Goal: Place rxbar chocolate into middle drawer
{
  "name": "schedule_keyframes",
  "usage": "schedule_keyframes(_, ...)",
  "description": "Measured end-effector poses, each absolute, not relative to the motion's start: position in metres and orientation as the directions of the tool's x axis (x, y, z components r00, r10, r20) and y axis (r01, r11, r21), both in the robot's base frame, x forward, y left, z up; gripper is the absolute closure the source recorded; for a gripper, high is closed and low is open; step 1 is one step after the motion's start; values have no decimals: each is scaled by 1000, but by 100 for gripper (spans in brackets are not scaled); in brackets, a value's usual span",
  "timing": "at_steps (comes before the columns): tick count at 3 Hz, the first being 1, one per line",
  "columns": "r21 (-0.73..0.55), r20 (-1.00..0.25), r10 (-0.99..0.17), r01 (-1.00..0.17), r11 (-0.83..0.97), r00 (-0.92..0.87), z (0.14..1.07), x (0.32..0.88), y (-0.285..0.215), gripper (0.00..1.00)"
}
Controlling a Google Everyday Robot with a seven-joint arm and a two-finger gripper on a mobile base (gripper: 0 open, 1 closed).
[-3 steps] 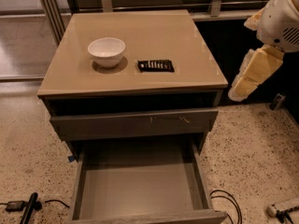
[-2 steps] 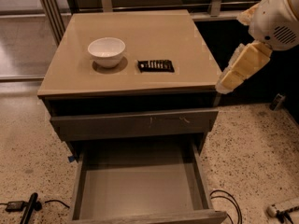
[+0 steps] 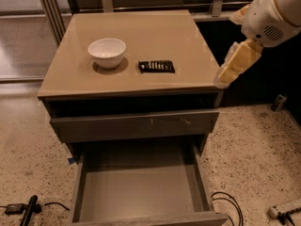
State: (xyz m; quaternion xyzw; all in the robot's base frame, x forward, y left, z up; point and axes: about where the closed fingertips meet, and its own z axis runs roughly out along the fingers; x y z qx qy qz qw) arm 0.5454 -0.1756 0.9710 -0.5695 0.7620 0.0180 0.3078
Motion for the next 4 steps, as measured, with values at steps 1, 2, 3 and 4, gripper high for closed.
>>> schedule_keyframes(1,-296,-511,-852,-908,296,-111,948,576,-159,0)
schedule_keyframes(2,-276,-537,-841,-929,246,-63,928,602,-140,0)
schedule_keyframes(3,-276,-537,-841,-929,246,-63,928,602,-140,0)
schedule_keyframes(4,-280,-534,-844,-933,225,-44,927,606,-134,0)
